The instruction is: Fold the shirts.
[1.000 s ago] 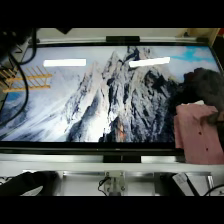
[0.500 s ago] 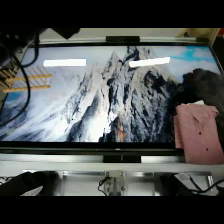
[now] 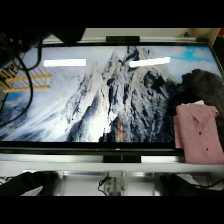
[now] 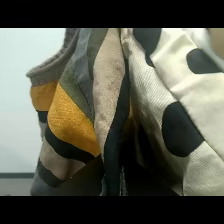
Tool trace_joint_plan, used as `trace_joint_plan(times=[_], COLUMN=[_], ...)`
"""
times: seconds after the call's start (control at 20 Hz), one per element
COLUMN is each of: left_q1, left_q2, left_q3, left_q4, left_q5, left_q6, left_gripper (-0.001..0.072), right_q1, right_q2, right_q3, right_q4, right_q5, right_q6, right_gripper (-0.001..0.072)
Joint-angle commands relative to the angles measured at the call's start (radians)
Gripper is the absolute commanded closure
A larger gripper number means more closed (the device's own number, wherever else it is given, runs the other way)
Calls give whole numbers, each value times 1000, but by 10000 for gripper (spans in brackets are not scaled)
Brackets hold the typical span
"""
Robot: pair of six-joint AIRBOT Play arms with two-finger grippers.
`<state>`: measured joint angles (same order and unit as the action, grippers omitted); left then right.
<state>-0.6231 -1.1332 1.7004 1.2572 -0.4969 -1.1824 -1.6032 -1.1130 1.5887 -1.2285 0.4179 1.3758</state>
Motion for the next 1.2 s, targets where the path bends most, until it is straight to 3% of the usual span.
trace_joint_plan(times=[0.0, 0.05, 0.15, 0.2, 0.4, 0.65, 0.75, 1.0, 1.15], left_q1=[0, 0, 0, 0, 17, 53, 76, 109, 110], left_q2=[0, 0, 0, 0, -7, -15, -19, -84, -125], left_q3=[0, 0, 0, 0, 0, 0, 0, 0, -45], left_q4=[0, 0, 0, 0, 1, 4, 22, 357, 461], left_q5=[-2, -2, -2, -2, -3, -84, -223, -724, -975], left_q6=[0, 0, 0, 0, 0, -53, -78, -407, -438], left_gripper=[95, 95, 95, 95, 95, 94, 95, 95, 95], right_q1=[-98, -116, -132, -135, -135, -135, -131, 113, 356], right_q2=[9, 14, 30, 44, 110, 183, 196, 196, 196], right_q3=[0, 0, 0, 0, 0, 0, -1, -51, -112], right_q4=[3, 20, 30, 49, 71, 113, 116, -5, -146], right_q5=[95, 113, 126, 151, 325, 675, 799, 1141, 1226], right_q6=[26, 27, 27, 27, 28, 31, 74, 64, 59], right_gripper=[657, 623, 239, 217, 217, 209, 209, 209, 209])
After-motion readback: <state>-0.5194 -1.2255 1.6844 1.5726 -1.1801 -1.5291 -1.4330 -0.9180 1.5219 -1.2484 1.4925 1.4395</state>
